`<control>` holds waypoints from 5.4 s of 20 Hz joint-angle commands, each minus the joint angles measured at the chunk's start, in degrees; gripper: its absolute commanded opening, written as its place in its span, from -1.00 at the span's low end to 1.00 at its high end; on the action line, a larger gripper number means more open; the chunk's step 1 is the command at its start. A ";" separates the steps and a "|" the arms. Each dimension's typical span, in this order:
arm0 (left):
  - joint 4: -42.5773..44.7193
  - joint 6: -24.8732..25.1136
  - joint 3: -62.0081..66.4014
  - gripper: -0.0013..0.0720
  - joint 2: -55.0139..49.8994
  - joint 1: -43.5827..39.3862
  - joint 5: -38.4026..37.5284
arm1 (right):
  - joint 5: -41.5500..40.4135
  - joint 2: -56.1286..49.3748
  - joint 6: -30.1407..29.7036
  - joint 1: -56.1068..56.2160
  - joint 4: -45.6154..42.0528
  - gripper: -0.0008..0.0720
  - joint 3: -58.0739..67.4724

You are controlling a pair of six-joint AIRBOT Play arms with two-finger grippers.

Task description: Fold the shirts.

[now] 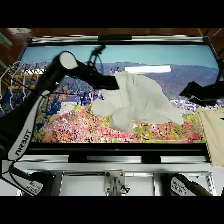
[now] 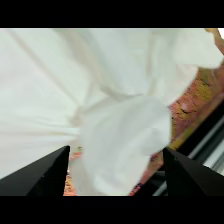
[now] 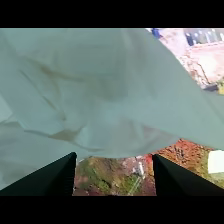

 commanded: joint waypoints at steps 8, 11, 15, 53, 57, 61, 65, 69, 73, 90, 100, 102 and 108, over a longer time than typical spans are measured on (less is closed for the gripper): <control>3.61 0.20 1.70 0.89 0.39 19.50 -4.68 | -24.41 -19.28 19.41 36.92 -23.50 0.86 3.06; 3.58 1.18 1.70 0.89 0.39 19.21 -4.87 | -20.72 -27.15 15.74 36.94 -15.67 0.86 10.01; 3.58 1.75 1.70 0.89 0.39 19.19 -4.85 | -13.40 -34.75 16.46 36.83 -16.57 0.86 18.03; -11.04 34.42 1.70 1.00 -10.27 3.19 -5.44 | 24.35 -3.45 6.32 53.99 -31.58 -0.77 31.85; -11.43 32.26 1.70 1.00 -8.90 6.93 -10.78 | 22.45 -3.48 5.84 53.99 -32.57 -0.77 31.85; -16.94 34.99 1.70 0.99 -6.16 10.01 -11.15 | 19.74 -3.52 5.64 53.99 -33.31 -0.77 31.85; -16.39 37.77 0.02 0.91 -6.86 5.62 -8.76 | 17.86 -3.52 5.68 53.99 -33.42 -0.77 31.85; -15.43 39.12 -2.80 0.89 -9.81 2.25 -7.10 | 18.80 -3.52 5.68 53.99 -33.35 -0.77 31.85; -14.95 39.12 -2.89 0.89 -12.61 0.76 1.36 | 18.86 -3.52 5.75 53.99 -31.26 -0.77 31.85; -14.40 24.28 7.06 -0.81 9.29 13.64 1.60 | 1.95 -3.52 14.97 48.46 -50.88 -0.77 31.85; 7.45 4.74 2.25 -0.81 27.45 14.99 -20.35 | 17.70 -6.56 13.51 43.32 -19.78 -0.77 34.97; 7.50 4.85 -7.76 -0.81 27.45 14.03 -20.20 | 22.71 -10.01 11.45 43.32 -19.65 -0.77 34.27; 7.48 5.44 -27.85 -0.81 27.43 9.33 -0.09 | 16.33 -20.72 11.28 43.32 -11.19 -0.77 31.12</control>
